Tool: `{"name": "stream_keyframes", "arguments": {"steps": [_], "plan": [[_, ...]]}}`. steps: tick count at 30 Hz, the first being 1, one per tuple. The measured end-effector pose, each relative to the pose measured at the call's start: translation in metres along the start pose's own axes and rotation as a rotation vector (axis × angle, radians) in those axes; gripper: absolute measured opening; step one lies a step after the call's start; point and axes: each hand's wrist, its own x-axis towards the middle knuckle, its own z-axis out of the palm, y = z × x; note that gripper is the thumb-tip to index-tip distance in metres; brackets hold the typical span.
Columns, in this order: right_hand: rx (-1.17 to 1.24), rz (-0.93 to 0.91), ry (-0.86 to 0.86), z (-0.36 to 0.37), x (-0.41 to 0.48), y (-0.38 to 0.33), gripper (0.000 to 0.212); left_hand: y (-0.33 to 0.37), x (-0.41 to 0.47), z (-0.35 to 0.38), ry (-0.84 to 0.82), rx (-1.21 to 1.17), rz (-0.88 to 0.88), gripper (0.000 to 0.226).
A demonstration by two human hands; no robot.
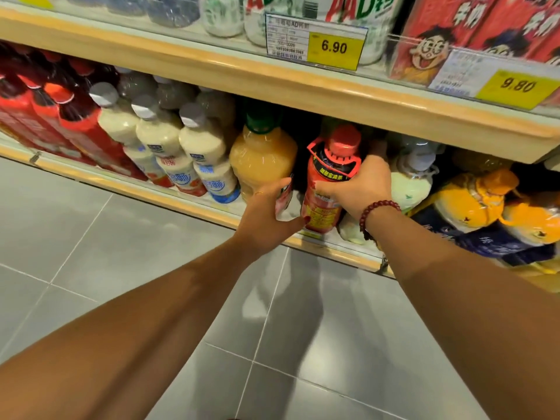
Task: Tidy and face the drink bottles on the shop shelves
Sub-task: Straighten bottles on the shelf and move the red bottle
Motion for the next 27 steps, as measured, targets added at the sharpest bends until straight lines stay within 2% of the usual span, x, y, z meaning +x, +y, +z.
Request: {"name": "stream_keyframes", "arguments": {"steps": [2, 4, 8, 12, 16, 19, 23, 27], "plan": [[-0.019, 0.002, 0.005, -0.002, -0.002, -0.002, 0.049, -0.001, -0.003, -0.003, -0.008, 0.003, -0.023, 0.069], [-0.066, -0.071, 0.003, -0.005, -0.009, -0.003, 0.051, -0.003, -0.009, -0.006, -0.012, -0.017, -0.045, 0.068], [-0.101, -0.235, -0.037, -0.010, -0.034, -0.005, 0.079, -0.009, -0.019, -0.018, -0.050, 0.006, -0.110, 0.077], [-0.081, -0.337, -0.108, -0.018, -0.053, -0.026, 0.081, -0.006, -0.024, -0.030, -0.164, -0.023, -0.148, 0.086], [-0.052, -0.295, -0.079, -0.040, -0.056, -0.058, 0.081, 0.012, -0.029, -0.047, -0.206, -0.115, -0.124, 0.092], [0.065, -0.255, -0.109, -0.061, -0.066, -0.088, 0.078, 0.025, -0.042, -0.065, -0.223, -0.187, -0.156, 0.099], [0.162, -0.196, -0.259, -0.088, -0.083, -0.139, 0.068, 0.060, -0.065, -0.098, -0.177, -0.321, -0.194, 0.081], [0.217, -0.142, -0.354, -0.116, -0.098, -0.202, 0.070, 0.102, -0.092, -0.145, -0.195, -0.406, -0.221, 0.052]]}}
